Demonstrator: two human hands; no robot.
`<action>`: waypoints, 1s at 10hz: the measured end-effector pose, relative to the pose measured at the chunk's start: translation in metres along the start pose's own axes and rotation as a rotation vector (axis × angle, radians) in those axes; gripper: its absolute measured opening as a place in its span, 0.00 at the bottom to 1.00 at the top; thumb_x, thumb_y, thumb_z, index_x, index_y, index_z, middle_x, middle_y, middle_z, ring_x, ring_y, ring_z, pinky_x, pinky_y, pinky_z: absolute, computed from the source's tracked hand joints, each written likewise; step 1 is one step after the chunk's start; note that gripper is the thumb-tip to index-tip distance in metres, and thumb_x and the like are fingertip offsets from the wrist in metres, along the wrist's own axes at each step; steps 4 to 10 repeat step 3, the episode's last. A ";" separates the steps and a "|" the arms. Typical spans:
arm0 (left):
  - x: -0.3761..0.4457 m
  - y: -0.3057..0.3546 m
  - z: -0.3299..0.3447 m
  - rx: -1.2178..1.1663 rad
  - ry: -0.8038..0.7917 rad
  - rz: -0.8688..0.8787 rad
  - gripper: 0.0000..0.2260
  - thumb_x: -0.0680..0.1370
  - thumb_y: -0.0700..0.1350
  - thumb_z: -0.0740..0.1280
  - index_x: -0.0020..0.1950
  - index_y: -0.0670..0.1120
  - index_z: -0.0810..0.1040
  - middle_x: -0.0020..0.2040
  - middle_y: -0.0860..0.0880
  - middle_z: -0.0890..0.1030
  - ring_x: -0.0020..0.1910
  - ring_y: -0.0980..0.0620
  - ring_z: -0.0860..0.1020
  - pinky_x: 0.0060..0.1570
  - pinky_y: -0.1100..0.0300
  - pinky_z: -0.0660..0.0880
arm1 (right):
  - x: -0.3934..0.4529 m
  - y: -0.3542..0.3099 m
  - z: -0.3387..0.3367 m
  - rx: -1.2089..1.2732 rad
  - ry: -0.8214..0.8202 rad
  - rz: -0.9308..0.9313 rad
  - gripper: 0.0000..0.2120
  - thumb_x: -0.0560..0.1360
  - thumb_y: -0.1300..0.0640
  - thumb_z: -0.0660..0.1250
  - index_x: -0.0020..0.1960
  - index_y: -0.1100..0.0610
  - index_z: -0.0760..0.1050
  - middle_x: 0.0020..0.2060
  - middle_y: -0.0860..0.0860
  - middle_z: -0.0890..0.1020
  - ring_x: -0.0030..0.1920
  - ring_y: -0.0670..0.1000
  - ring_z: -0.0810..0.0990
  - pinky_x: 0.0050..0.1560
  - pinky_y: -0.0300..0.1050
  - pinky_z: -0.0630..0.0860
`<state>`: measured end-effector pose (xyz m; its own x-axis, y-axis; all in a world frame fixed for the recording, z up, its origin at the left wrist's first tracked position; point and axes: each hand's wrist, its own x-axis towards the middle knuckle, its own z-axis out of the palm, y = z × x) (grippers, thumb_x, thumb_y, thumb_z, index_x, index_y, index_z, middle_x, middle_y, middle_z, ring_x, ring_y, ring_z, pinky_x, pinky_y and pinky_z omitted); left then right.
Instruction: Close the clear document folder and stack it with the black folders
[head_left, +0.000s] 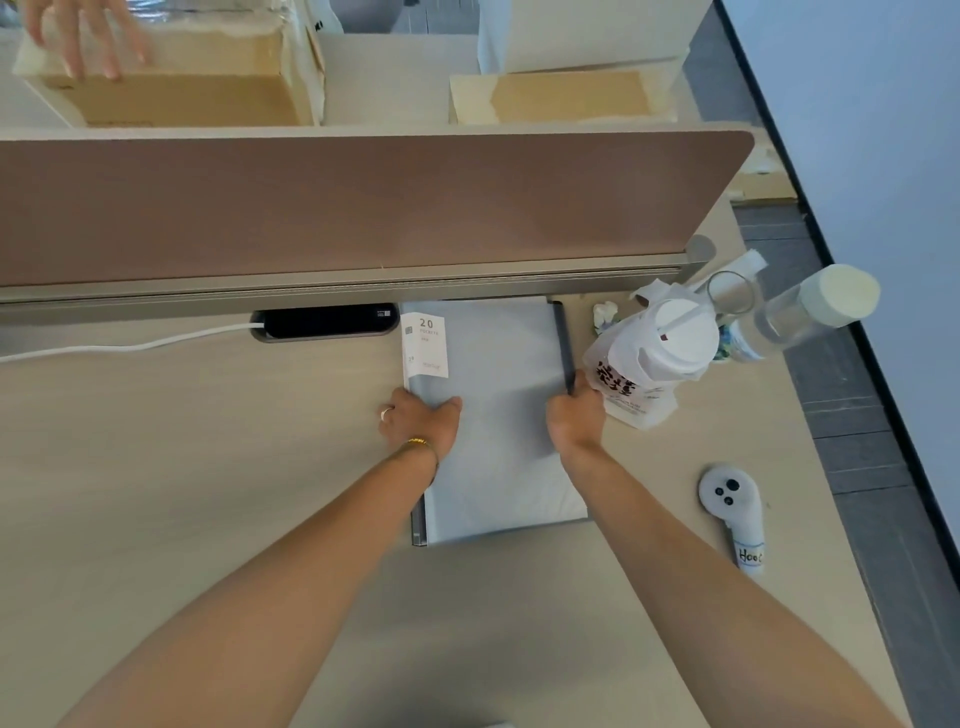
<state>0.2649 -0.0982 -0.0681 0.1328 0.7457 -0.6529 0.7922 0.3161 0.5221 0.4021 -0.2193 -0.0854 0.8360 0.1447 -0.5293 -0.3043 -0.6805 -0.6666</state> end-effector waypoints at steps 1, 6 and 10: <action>-0.010 0.003 -0.011 -0.043 -0.033 0.037 0.33 0.75 0.54 0.73 0.75 0.45 0.64 0.70 0.40 0.68 0.69 0.39 0.71 0.65 0.50 0.70 | -0.026 -0.019 -0.011 -0.001 -0.087 0.003 0.32 0.70 0.65 0.55 0.74 0.57 0.68 0.69 0.57 0.75 0.68 0.61 0.73 0.70 0.51 0.69; -0.049 0.009 -0.048 -0.263 0.069 0.266 0.32 0.81 0.49 0.67 0.82 0.48 0.56 0.73 0.41 0.68 0.72 0.40 0.71 0.71 0.46 0.69 | -0.090 -0.052 -0.046 0.286 -0.069 -0.099 0.26 0.74 0.72 0.58 0.71 0.59 0.72 0.63 0.51 0.79 0.49 0.43 0.78 0.48 0.36 0.72; -0.049 0.009 -0.048 -0.263 0.069 0.266 0.32 0.81 0.49 0.67 0.82 0.48 0.56 0.73 0.41 0.68 0.72 0.40 0.71 0.71 0.46 0.69 | -0.090 -0.052 -0.046 0.286 -0.069 -0.099 0.26 0.74 0.72 0.58 0.71 0.59 0.72 0.63 0.51 0.79 0.49 0.43 0.78 0.48 0.36 0.72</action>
